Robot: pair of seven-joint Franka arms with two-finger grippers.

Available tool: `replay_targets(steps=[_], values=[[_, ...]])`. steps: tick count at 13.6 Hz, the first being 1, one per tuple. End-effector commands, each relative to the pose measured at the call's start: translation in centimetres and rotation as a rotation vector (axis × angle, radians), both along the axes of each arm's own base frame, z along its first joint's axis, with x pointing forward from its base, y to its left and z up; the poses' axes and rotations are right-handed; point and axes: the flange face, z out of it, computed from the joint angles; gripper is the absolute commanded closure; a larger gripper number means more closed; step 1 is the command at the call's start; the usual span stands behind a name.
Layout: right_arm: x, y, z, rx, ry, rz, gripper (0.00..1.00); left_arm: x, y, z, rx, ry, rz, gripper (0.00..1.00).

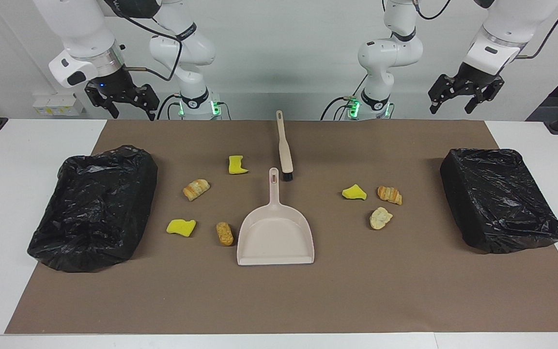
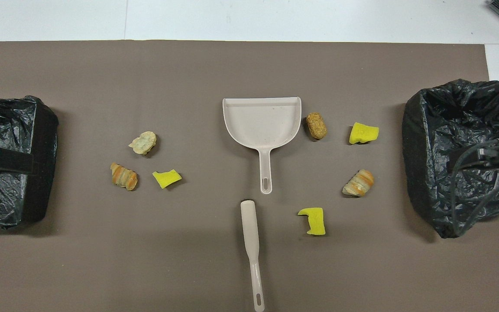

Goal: Sweep and dump trash in bin

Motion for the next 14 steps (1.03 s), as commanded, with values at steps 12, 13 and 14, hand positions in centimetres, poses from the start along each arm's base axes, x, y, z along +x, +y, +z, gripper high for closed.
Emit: replay_targets(steps=[12,13,14], values=[[6.6,13.4,-12.0,0.031,0.071,0.13,0.0,-11.3,-19.5,-12.8,-0.02,0.075,0.072,0.0],[7.1,14.9,-13.1,0.023,0.082,0.106,0.0,-12.6,-21.7,-13.9,-0.041,0.071,0.072,0.0],[7.1,16.8,-14.2,0.017,0.094,0.094,0.0,-14.1,-24.0,-15.3,-0.047,0.069,0.091,0.0]])
